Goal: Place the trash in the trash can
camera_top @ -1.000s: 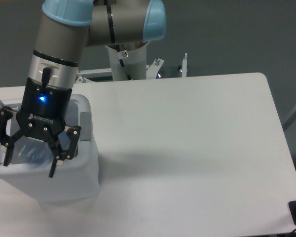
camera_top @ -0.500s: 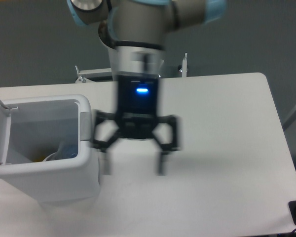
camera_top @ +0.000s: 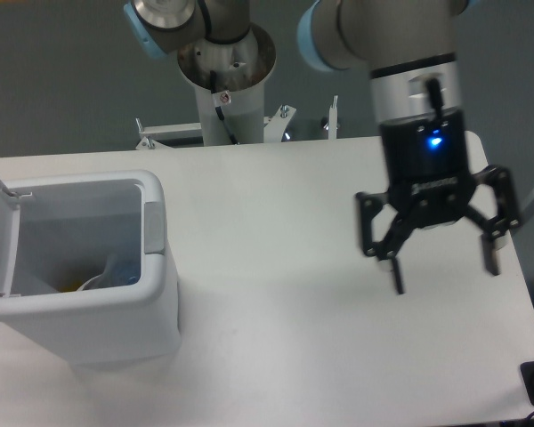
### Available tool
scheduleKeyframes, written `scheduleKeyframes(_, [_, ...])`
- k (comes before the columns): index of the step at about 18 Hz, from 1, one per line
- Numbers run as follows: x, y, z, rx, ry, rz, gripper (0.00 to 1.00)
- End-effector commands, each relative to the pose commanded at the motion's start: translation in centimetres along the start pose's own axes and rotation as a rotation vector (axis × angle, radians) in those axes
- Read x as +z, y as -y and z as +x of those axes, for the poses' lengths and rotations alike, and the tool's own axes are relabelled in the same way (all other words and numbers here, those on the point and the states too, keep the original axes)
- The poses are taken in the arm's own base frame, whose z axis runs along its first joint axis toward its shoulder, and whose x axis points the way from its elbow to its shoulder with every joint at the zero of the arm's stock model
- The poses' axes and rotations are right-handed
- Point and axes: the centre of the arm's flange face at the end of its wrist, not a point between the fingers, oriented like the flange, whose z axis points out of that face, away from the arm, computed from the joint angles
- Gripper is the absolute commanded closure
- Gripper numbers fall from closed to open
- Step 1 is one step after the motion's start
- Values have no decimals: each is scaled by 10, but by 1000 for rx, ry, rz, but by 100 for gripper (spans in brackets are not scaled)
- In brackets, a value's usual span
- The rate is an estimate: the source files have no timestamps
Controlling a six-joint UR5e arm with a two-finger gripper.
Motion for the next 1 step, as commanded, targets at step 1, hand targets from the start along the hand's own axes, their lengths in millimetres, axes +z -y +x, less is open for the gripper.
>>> scheduleKeyframes(1, [-3, -6, -2, 57, 19, -54, 0])
